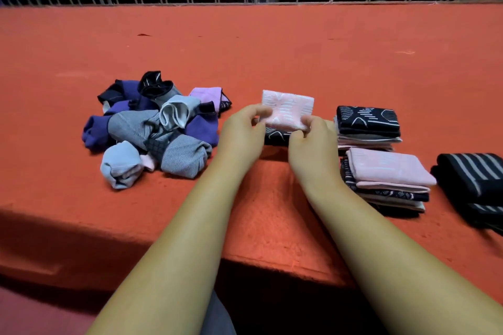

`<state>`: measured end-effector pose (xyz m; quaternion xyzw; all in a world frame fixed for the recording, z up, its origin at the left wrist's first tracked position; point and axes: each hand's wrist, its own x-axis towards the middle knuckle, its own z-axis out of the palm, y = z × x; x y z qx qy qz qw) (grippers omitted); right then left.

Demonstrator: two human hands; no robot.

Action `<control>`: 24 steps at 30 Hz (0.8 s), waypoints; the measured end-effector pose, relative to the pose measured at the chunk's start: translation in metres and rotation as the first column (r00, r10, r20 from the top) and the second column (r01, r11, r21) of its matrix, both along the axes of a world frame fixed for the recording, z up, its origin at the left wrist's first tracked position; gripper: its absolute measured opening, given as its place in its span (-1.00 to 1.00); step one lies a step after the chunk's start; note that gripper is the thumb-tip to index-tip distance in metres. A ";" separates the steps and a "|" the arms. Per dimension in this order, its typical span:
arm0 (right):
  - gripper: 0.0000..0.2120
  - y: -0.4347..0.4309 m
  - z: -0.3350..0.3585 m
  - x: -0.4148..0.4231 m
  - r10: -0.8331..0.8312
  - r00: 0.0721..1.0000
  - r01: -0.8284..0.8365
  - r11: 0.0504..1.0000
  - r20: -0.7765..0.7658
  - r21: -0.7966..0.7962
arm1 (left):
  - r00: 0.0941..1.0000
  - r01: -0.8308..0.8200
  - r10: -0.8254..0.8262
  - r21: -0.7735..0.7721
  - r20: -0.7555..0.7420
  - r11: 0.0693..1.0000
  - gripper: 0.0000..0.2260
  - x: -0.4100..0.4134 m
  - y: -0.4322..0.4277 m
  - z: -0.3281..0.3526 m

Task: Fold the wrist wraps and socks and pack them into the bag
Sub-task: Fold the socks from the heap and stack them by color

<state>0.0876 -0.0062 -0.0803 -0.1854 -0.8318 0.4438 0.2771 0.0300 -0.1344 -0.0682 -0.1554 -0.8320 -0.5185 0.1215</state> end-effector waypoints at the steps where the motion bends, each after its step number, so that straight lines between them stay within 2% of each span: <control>1: -0.55 0.002 -0.001 -0.007 -0.003 1.000 0.003 1.000 0.010 -0.007 | 1.000 0.010 -0.009 -0.035 0.017 0.999 -0.65 -0.008 0.006 0.001; 8: -0.58 0.012 -0.033 -0.034 -0.021 0.994 0.022 1.000 0.105 -0.008 | 0.991 0.084 -0.054 -0.247 0.126 0.965 -0.51 -0.038 0.032 -0.028; 12: -0.63 0.013 -0.046 -0.043 0.006 0.984 -0.016 0.998 0.178 0.055 | 0.993 0.071 -0.019 -0.442 0.121 0.894 -0.48 -0.047 0.036 -0.045; 15: -0.61 0.014 -0.051 -0.045 0.009 0.982 -0.029 0.994 0.191 0.102 | 0.994 0.075 -0.021 -0.528 0.108 0.846 -0.48 -0.045 0.036 -0.049; 20: -0.45 0.008 -0.049 -0.036 0.019 0.981 -0.043 0.992 0.193 0.119 | 0.993 0.080 -0.010 -0.601 0.119 0.795 -0.43 -0.039 0.029 -0.046; 24: -0.50 0.004 -0.045 -0.023 0.018 0.994 -0.034 0.988 0.104 0.150 | 0.999 0.040 -0.036 -0.567 0.017 0.823 -0.54 -0.030 0.011 -0.036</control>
